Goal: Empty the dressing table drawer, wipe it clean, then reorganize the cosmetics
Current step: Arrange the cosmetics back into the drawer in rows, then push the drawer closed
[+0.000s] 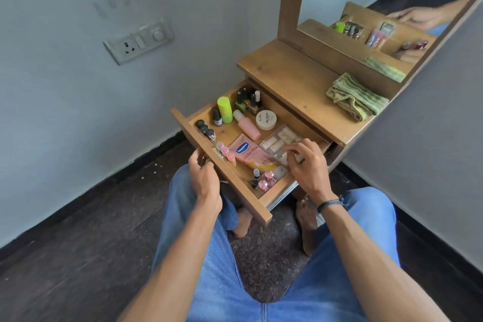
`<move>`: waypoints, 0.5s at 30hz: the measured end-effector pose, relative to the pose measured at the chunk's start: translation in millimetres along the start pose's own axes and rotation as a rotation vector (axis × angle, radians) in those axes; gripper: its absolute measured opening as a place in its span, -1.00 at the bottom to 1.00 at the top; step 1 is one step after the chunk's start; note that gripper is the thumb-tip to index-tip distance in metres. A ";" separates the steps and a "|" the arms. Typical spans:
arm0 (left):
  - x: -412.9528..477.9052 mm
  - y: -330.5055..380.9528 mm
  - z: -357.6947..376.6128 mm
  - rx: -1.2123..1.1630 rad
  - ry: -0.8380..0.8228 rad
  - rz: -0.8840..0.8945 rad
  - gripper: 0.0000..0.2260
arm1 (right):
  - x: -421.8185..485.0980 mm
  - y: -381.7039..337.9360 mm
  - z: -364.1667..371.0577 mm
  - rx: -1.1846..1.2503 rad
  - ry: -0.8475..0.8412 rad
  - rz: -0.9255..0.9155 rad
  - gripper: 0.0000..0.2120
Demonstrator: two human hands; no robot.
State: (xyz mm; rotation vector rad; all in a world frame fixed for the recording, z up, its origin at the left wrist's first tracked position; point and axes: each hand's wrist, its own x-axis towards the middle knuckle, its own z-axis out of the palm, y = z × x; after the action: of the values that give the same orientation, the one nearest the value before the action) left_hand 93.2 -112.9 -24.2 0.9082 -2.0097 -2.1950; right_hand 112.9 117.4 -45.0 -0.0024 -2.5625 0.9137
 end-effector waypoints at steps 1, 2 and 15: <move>0.4 -0.9 -1.2 -0.001 -0.022 -0.005 -0.56 | -1.5 -1.0 -2.5 0.026 0.040 0.003 -0.89; 1.0 -1.8 -2.5 -0.005 -0.037 -0.009 -0.56 | -2.3 -2.1 -6.1 0.048 0.081 0.003 -0.88; 21.3 -13.0 12.8 0.003 -0.307 0.032 -0.50 | -23.7 -31.7 -30.2 0.106 0.187 -0.168 -0.91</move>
State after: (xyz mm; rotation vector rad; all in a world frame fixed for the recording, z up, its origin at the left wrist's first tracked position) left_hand 74.7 -107.7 -44.6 0.5617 -2.1294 -2.4412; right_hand 150.5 107.5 -13.9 0.1487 -2.3021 0.9368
